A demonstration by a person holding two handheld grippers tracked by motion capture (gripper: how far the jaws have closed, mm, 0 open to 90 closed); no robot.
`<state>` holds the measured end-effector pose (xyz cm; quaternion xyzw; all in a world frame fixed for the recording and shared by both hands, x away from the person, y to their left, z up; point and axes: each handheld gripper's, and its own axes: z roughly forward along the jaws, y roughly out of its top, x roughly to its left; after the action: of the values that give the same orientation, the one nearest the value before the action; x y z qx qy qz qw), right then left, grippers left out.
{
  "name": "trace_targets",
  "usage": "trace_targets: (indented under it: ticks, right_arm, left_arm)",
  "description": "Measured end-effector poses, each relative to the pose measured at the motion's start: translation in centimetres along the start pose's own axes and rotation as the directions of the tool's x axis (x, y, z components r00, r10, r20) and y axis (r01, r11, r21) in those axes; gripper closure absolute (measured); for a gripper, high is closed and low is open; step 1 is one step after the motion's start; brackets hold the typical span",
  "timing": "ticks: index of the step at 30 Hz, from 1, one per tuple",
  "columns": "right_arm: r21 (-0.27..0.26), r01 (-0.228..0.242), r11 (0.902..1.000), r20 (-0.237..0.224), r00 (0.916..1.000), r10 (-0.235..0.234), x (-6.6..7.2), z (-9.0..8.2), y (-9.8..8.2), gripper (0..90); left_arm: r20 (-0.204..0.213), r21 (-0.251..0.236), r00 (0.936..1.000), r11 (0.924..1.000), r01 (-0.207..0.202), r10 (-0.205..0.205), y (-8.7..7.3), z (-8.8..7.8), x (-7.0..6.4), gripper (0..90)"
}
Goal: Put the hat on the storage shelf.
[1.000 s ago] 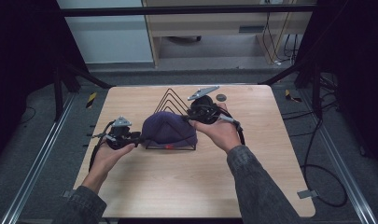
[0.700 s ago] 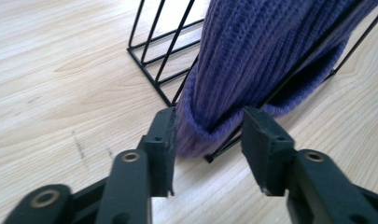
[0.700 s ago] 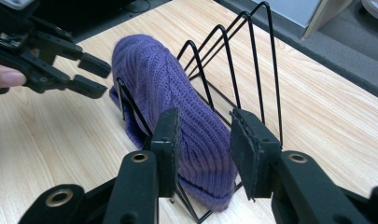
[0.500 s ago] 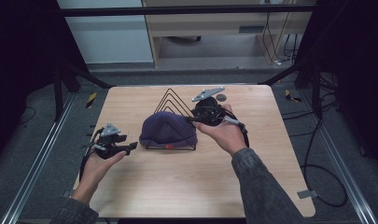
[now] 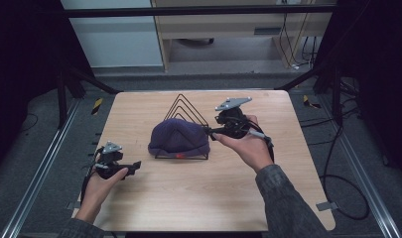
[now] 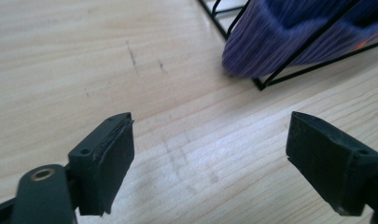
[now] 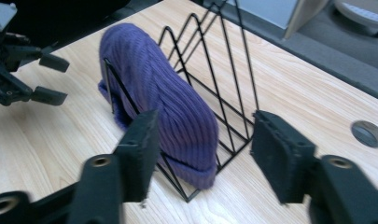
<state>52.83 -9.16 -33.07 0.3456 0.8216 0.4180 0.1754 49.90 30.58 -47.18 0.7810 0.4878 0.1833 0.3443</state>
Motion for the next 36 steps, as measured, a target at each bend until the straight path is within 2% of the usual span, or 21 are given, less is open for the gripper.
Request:
trace_targets:
  ticks: [2, 5, 6, 7, 9, 10, 12, 13, 14, 15, 16, 22, 26, 27, 30, 33, 34, 35, 36]
  right_arm:
    - [-0.015, -0.005, 0.9999, 0.013, 0.9999, 0.006, -0.2, -0.5, -0.7, 36.2]
    - [-0.016, -0.009, 0.9998, 0.037, 0.9993, 0.01, -0.5, -0.9, -1.7, 32.3]
    - [-0.016, -0.022, 0.9996, 0.048, 0.9986, 0.022, -0.9, -1.3, -3.0, 28.7]
    - [-0.016, -0.022, 0.9996, 0.048, 0.9986, 0.022, -0.9, -1.3, -3.0, 28.7]
    - [-0.014, -0.043, 0.999, 0.06, 0.9972, 0.044, -1.3, -1.4, -4.6, 25.2]
    - [-0.001, -0.061, 0.9981, 0.08, 0.9949, 0.061, -1.5, -1.3, -6.7, 21.5]
    - [0.013, -0.088, 0.996, 0.086, 0.9925, 0.087, -1.7, -1.1, -8.9, 19.8]
    - [0.013, -0.088, 0.996, 0.086, 0.9925, 0.087, -1.7, -1.1, -8.9, 19.8]
    - [0.025, -0.112, 0.9934, 0.094, 0.9896, 0.109, -1.9, -1.0, -10.8, 18.2]
    - [0.025, -0.112, 0.9934, 0.094, 0.9896, 0.109, -1.9, -1.0, -10.8, 18.2]
    - [0.033, -0.139, 0.9897, 0.094, 0.9863, 0.136, -2.2, -0.9, -12.6, 16.6]
    - [0.073, -0.187, 0.9796, 0.118, 0.9769, 0.178, -3.0, -0.2, -16.7, 13.3]
    - [0.112, -0.182, 0.977, 0.144, 0.9757, 0.165, -3.2, 0.6, -18.3, 12.3]
    - [0.115, -0.188, 0.9754, 0.15, 0.9739, 0.17, -3.2, 0.8, -18.6, 12.2]
    - [0.141, -0.201, 0.9693, 0.149, 0.9722, 0.18, -3.1, 1.3, -19.3, 11.8]
    - [0.154, -0.199, 0.9679, 0.149, 0.9731, 0.176, -3.0, 1.5, -19.5, 11.7]
    - [0.179, -0.207, 0.9618, 0.142, 0.9728, 0.183, -2.7, 1.8, -19.7, 9.9]
    - [0.179, -0.207, 0.9618, 0.142, 0.9728, 0.183, -2.7, 1.8, -19.7, 9.9]
    - [0.175, -0.184, 0.9671, 0.155, 0.9752, 0.158, -2.5, 2.0, -19.9, 9.2]
  left_arm:
    - [-0.002, 0.029, 1.0, 0.9996, 0.002, -0.002, -0.4, 0.4, 0.1, 11.6]
    - [-0.001, 0.05, 1.0, 0.9987, -0.001, 0.001, -0.6, 0.7, 0.1, 10.8]
    - [-0.003, 0.053, 1.0, 0.9986, -0.005, 0.005, -0.7, 0.9, 0.1, 10.3]
    - [-0.003, 0.056, 1.0, 0.9984, -0.004, 0.005, -0.7, 0.9, 0.0, 10.3]
    - [0.004, 0.059, 1.0, 0.9982, 0.003, -0.004, -0.8, 1.1, 0.0, 10.1]
    - [0.0, 0.073, 1.0, 0.9973, -0.006, 0.006, -0.9, 1.3, -0.1, 9.9]
    - [0.0, 0.087, 0.9999, 0.9961, -0.012, 0.012, -1.0, 1.5, -0.1, 9.8]
    - [0.0, 0.087, 0.9999, 0.9961, -0.012, 0.012, -1.0, 1.5, -0.1, 9.7]
    - [0.007, 0.091, 0.9999, 0.9958, -0.01, 0.009, -1.0, 1.7, -0.1, 9.7]
    - [0.007, 0.091, 0.9999, 0.9958, -0.01, 0.009, -1.0, 1.7, -0.1, 9.6]
    - [0.004, 0.095, 0.9999, 0.9954, -0.01, 0.009, -1.0, 1.8, -0.1, 9.5]
    - [-0.009, 0.101, 0.9999, 0.9948, -0.013, 0.014, -1.3, 2.1, -0.1, 8.2]
    - [-0.02, 0.102, 0.9988, 0.9939, -0.043, 0.045, -1.4, 2.2, -0.3, 6.6]
    - [-0.023, 0.099, 0.9976, 0.9932, -0.062, 0.065, -1.6, 2.2, -0.4, 5.9]
    - [-0.024, 0.087, 0.9972, 0.9938, -0.069, 0.071, -1.8, 2.3, -0.4, 3.5]
    - [-0.024, 0.084, 0.9974, 0.9943, -0.065, 0.067, -1.8, 2.4, -0.4, 1.9]
    - [-0.02, 0.095, 0.997, 0.9929, -0.073, 0.075, -1.7, 2.5, -0.3, 0.3]
    - [-0.02, 0.095, 0.997, 0.9929, -0.073, 0.075, -1.7, 2.5, -0.3, 0.0]
    - [-0.018, 0.096, 0.9971, 0.9928, -0.072, 0.074, -1.7, 2.5, -0.3, 0.0]
